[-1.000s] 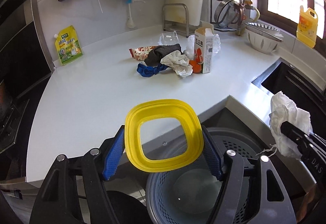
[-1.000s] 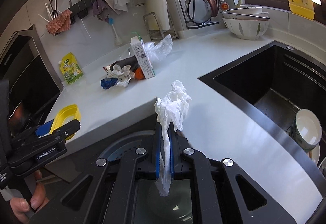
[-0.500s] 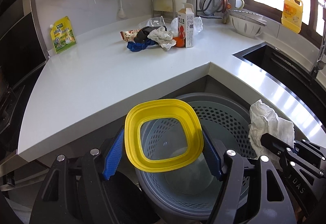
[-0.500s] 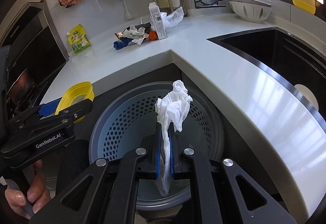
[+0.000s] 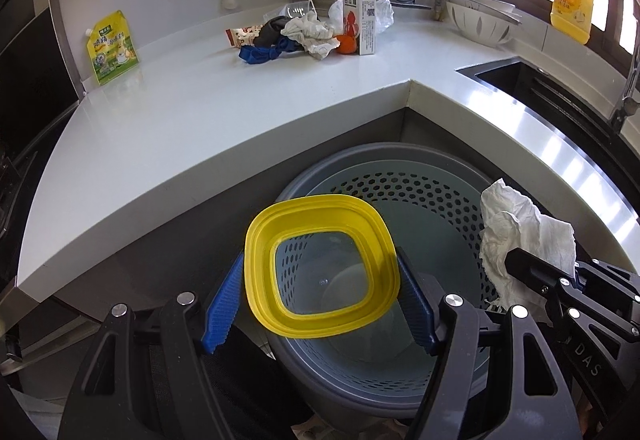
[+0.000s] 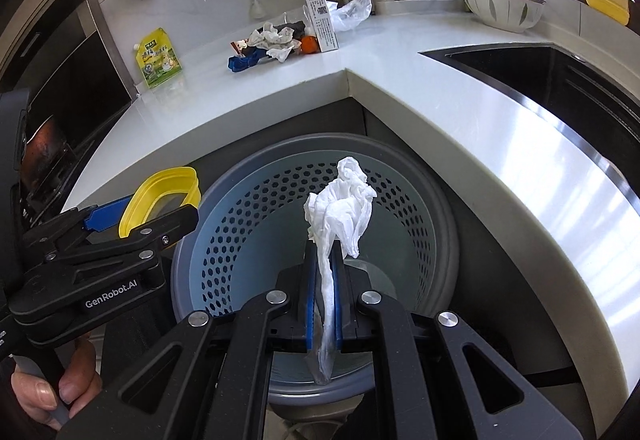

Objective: Collect trash
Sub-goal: 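Carry lid and tissue over the bin and open both tools to drop them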

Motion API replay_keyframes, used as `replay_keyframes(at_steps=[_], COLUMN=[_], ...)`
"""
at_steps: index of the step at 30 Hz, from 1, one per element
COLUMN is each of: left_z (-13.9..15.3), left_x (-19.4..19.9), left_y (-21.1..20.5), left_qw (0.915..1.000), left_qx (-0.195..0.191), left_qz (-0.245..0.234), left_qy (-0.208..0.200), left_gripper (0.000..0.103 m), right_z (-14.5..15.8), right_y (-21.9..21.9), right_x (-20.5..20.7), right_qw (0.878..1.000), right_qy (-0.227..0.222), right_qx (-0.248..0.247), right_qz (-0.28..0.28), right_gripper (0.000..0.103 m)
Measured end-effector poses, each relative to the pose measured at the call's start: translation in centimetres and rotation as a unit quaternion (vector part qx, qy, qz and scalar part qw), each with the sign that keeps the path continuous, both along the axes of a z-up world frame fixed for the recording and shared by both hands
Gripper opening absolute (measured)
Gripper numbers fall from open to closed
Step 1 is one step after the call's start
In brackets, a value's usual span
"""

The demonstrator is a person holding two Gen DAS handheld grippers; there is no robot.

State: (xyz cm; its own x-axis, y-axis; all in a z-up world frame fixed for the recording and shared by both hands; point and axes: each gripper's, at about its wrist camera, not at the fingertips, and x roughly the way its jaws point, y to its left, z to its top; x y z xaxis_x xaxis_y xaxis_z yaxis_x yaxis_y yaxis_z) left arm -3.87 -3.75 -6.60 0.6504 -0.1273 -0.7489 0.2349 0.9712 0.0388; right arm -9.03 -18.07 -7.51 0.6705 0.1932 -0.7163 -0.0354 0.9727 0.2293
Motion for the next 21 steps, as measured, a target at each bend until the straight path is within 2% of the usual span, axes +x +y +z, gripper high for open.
replay_keyframes(at_steps=[10,21], left_z=[-2.5,-3.8], left_x=[1.6,2.4], left_y=[-0.5,-0.4], left_qw=[0.9993,0.9984], left_qx=[-0.008,-0.013], left_qz=[-0.007,-0.008], left_qy=[0.035,0.055], left_gripper=[0.070,0.072], right_z=[-2.6,-3.4], right_y=[-0.3,-0.8], right_x=[1.4,2.2], right_qw=[1.000,0.999], right_qy=[0.029,0.039], right_qx=[0.008,0.013], right_qz=[0.002,0.002], right_gripper=[0.007,0.008])
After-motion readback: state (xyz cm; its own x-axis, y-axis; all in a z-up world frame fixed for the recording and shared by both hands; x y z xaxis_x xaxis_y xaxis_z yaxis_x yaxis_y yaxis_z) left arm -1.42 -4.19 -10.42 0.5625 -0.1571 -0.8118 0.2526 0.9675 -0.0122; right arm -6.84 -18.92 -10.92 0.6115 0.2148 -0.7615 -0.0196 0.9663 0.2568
